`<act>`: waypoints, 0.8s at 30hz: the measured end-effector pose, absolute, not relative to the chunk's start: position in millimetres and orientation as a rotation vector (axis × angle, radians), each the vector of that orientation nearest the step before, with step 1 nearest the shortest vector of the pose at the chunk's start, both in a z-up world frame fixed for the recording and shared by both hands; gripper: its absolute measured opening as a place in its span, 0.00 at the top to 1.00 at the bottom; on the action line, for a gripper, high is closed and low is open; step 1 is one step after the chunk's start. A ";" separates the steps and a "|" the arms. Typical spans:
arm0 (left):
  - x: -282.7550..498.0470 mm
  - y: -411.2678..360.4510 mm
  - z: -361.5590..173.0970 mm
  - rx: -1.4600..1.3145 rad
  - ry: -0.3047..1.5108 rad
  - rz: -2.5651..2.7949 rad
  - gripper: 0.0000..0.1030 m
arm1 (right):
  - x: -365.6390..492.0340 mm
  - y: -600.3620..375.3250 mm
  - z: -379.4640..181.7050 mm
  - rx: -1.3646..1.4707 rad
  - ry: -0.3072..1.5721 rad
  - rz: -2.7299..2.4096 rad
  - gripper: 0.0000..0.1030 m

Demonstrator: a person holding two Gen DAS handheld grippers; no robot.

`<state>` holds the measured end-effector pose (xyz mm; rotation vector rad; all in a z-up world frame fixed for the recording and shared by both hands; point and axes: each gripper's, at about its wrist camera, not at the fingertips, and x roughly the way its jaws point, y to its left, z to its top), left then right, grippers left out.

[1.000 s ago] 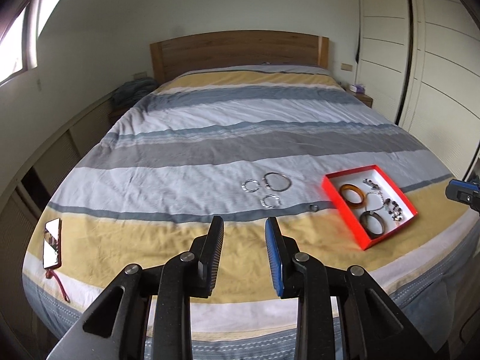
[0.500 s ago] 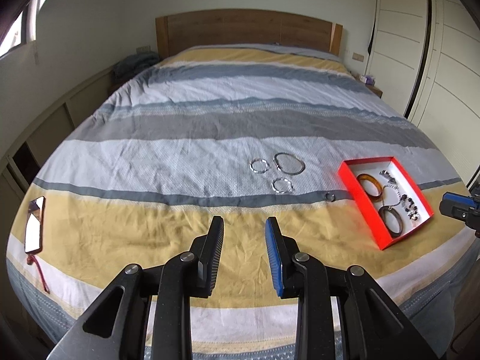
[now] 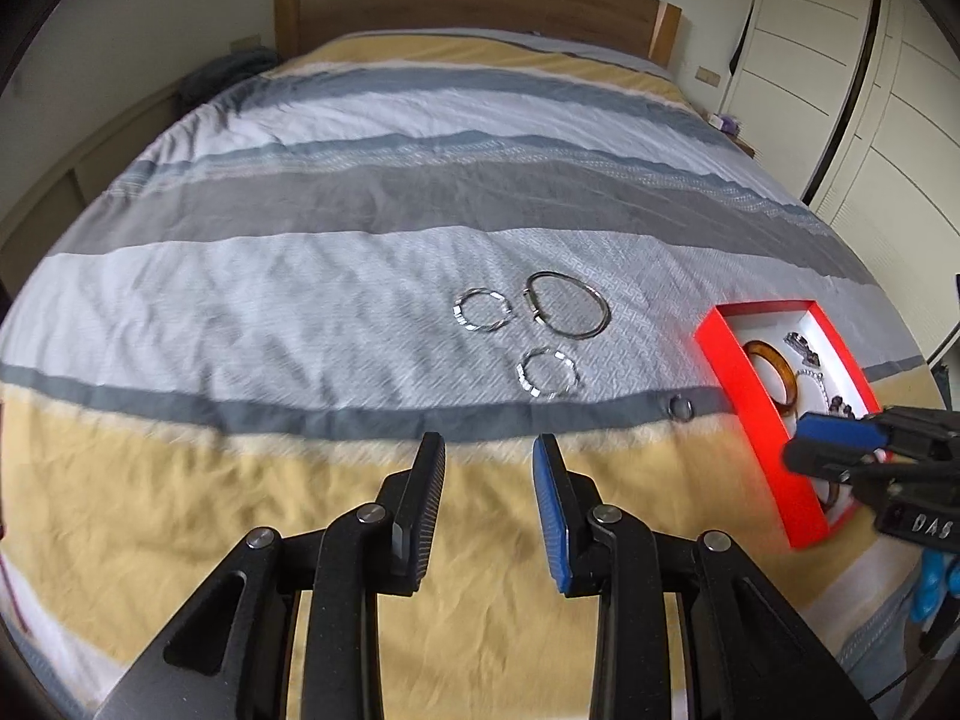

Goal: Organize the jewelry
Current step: 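Withdraw both open tools from the box toward the silver hoops, then grasp a twisted silver hoop with the left tool while the right tool grasps a dark ring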

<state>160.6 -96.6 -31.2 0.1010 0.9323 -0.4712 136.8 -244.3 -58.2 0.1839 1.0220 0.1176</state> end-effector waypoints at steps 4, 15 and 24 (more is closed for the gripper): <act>187.1 -114.3 -47.2 0.087 0.960 -0.506 0.70 | 160.8 -246.7 -71.7 0.174 1.057 0.126 0.71; 229.1 -151.4 -91.1 0.111 1.044 -0.558 0.70 | 201.0 -255.7 -100.0 0.156 1.126 0.140 0.71; 241.3 -161.5 -108.2 0.131 1.079 -0.561 0.74 | 215.4 -245.8 -113.9 0.092 1.158 0.162 0.70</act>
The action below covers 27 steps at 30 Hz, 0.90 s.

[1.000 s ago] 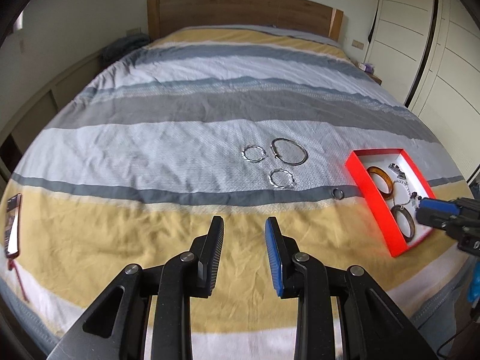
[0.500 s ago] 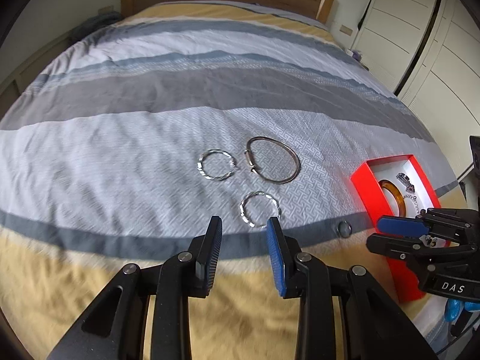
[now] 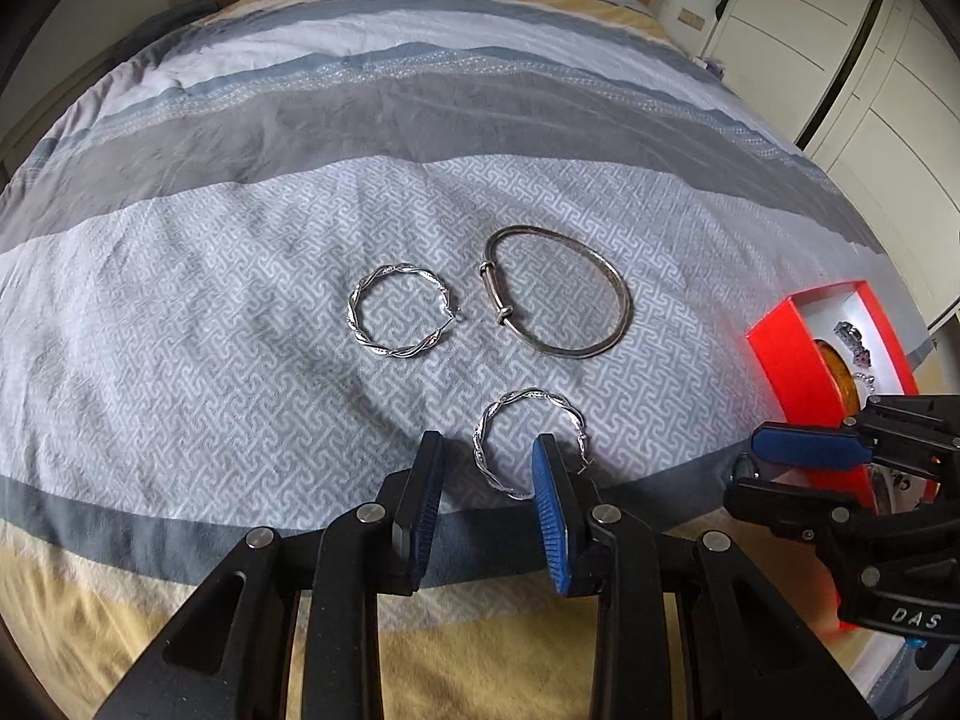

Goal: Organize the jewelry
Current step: 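Grasp a twisted silver hoop with the left tool while the right tool grasps a dark ring, then carry twisted hoop and dark ring into the red box and release both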

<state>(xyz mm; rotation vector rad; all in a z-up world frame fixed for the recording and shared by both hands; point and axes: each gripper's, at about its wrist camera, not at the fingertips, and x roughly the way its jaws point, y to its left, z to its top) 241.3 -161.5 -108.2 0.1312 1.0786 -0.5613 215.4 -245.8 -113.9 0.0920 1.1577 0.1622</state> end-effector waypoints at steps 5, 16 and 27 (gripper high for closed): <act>241.8 -162.1 -111.9 0.155 1.069 -0.549 0.87 | 218.6 -234.3 -120.5 0.000 1.190 0.162 0.70; 232.2 -148.1 -105.0 0.148 1.030 -0.549 0.95 | 217.4 -230.2 -120.6 -0.055 1.210 0.156 0.81; 213.3 -127.6 -75.0 0.149 0.985 -0.514 0.95 | 200.9 -218.1 -79.7 -0.012 1.104 0.184 0.81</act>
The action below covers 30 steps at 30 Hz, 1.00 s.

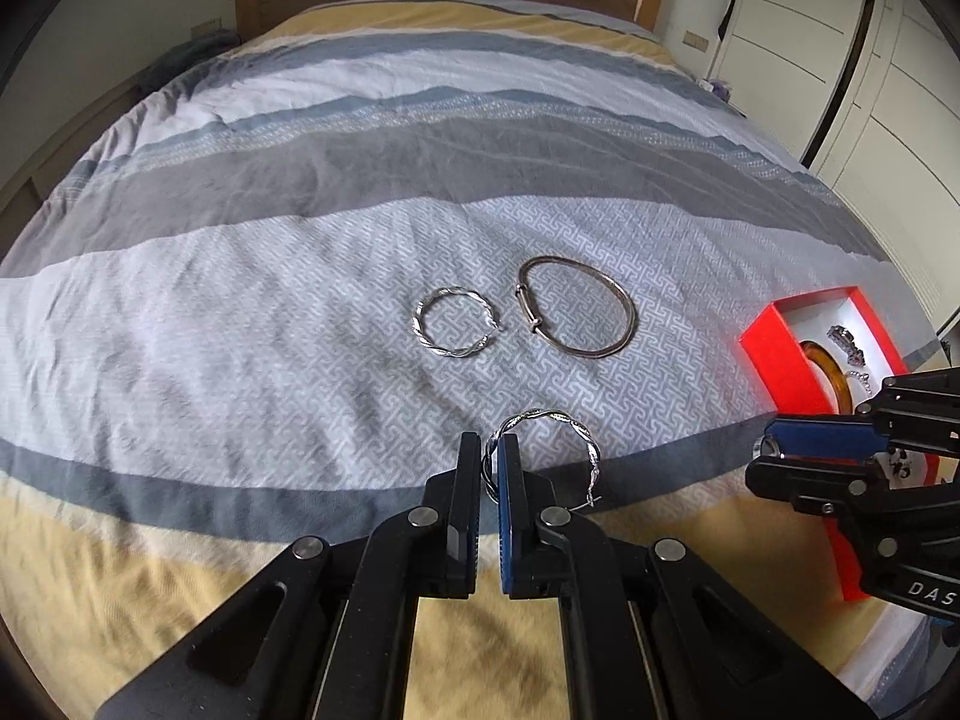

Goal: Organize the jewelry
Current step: 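Carry twisted hoop and dark ring into the red box and release both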

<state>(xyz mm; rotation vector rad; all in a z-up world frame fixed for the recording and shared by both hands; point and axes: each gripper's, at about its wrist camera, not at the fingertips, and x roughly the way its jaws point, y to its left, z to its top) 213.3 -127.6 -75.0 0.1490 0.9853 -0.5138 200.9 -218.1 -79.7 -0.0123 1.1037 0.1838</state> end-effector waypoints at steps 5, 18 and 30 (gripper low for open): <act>202.6 -120.4 -55.5 0.154 0.962 -0.495 0.95 | 188.2 -212.7 -59.8 -0.004 1.064 0.190 0.81; 166.2 -141.1 -3.6 0.177 0.879 -0.518 0.95 | 134.4 -240.0 -16.1 0.028 0.977 0.127 0.81; 131.6 -221.3 13.9 0.226 0.845 -0.644 0.95 | 78.2 -350.0 7.7 0.106 0.921 -0.070 0.81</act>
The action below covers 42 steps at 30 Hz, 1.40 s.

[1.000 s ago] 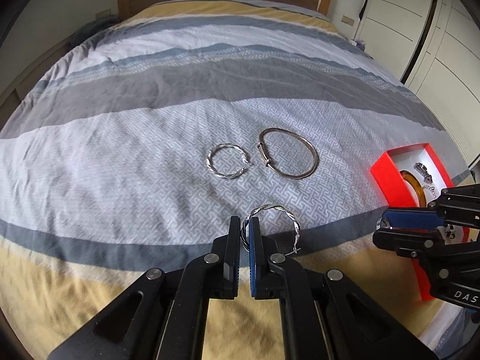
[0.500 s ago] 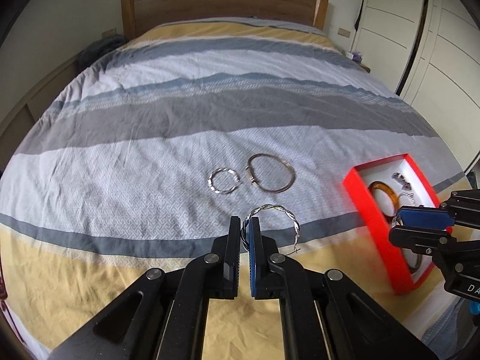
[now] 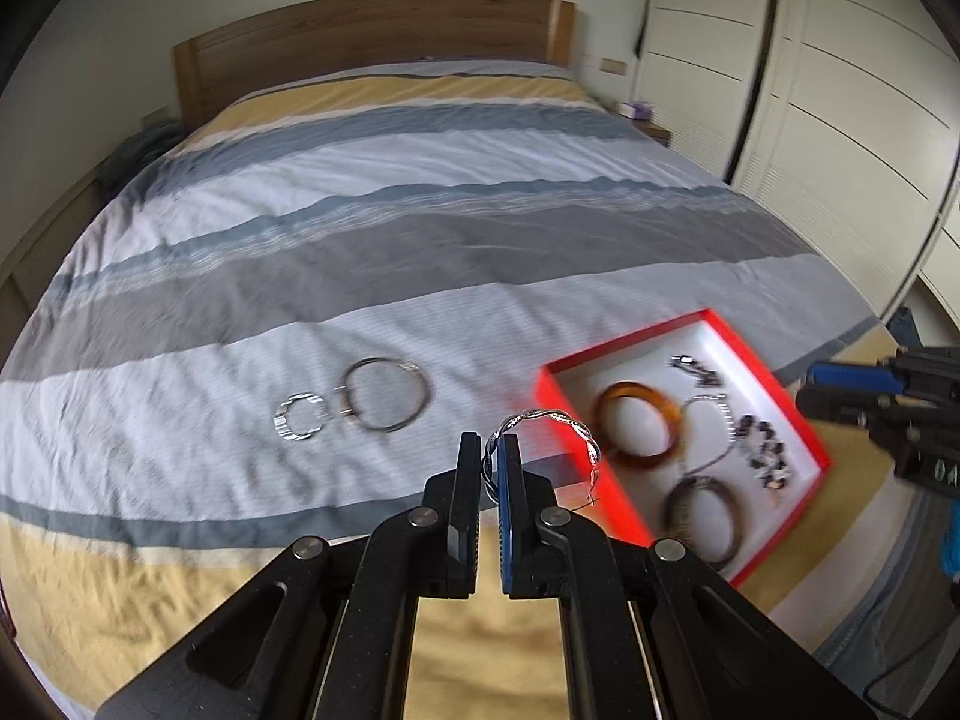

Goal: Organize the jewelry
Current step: 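Carry twisted hoop and dark ring into the red box and release both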

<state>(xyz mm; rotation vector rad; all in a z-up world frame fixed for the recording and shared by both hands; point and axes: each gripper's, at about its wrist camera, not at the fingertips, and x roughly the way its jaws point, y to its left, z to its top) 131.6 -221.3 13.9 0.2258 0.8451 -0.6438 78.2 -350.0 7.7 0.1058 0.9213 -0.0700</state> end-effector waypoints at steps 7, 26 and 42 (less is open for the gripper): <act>117.5 -279.0 -3.1 0.291 0.869 -0.726 0.95 | 67.5 -401.5 -5.6 0.171 0.923 -0.139 0.81; 153.6 -365.7 -69.3 0.491 0.929 -0.679 0.95 | 112.4 -414.0 -91.9 0.165 1.036 -0.063 0.81; 169.5 -361.7 -90.6 0.471 0.986 -0.650 0.95 | 116.0 -416.0 -118.3 0.142 1.098 -0.061 0.81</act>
